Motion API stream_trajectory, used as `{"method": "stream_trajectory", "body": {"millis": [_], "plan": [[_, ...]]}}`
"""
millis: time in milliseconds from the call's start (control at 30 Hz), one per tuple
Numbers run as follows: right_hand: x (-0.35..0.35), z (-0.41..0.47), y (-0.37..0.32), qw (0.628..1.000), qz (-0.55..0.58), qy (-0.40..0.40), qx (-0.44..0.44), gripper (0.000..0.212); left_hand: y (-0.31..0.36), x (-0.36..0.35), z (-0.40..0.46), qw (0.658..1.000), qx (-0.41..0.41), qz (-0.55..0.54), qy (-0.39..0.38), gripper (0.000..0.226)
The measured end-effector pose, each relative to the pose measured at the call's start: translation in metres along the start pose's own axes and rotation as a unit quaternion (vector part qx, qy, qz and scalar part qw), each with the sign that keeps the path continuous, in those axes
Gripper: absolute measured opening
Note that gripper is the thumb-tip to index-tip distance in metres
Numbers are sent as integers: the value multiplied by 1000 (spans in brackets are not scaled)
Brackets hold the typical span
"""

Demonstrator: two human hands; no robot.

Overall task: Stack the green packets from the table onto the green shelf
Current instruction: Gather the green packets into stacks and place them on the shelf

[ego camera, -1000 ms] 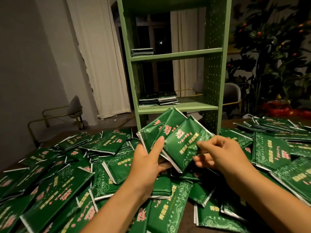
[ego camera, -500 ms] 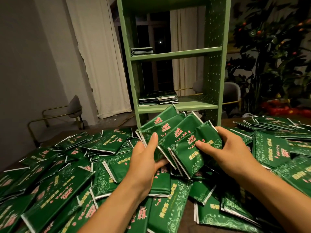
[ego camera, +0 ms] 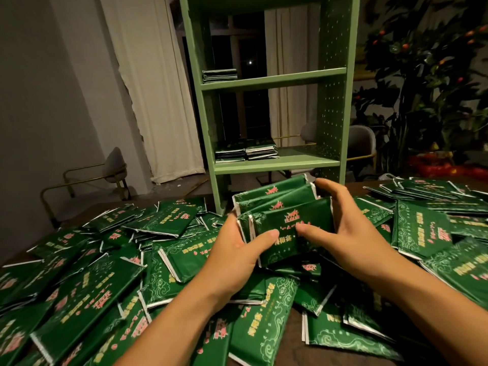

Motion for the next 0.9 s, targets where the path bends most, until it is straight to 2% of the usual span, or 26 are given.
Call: {"method": "stream_trajectory", "body": {"millis": [133,200,267,333,400,433,567,700,800,900], "plan": [[1,2,4,1000,4,5,0,51,1,5,3,997,-46,59,35,33],[0,2,7,1000,-1,-7,-13,54,0,7,4,994,-57,77,46,25],[-1,2,6,1000,-10,-19,-18,67,-1,7,4,994,-55,92,36,18],[-1,1,4,999,-19,-28,-13,81,0,6,3,994,-51,96,17,30],[-3,-1,2,998,-30,-44,-16,86,1,5,0,990,-44,131,11,51],[-4,-2,4,998,-38,-54,-18,84,0,5,0,988,-45,145,6,54],[-9,-6,10,993,-69,-87,-45,62,-5,0,0,990,-1,141,-24,36],[-4,-5,4,997,-31,-57,-50,48,-5,4,3,994,-17,104,-9,17],[3,-2,-2,996,32,-41,-67,44,0,8,5,1000,-8,24,0,19],[7,-2,-13,996,1,-76,-55,31,2,11,7,1000,3,14,25,22]]}}
Point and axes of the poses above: each hand's wrist, its own z-axis towards the middle knuckle, its own x-axis out of the back of the hand, y = z × x, the point moved 3 cm from there along z, towards the middle knuckle, and after that the axes turned 9 degrees about z, right-handed, at the moved point
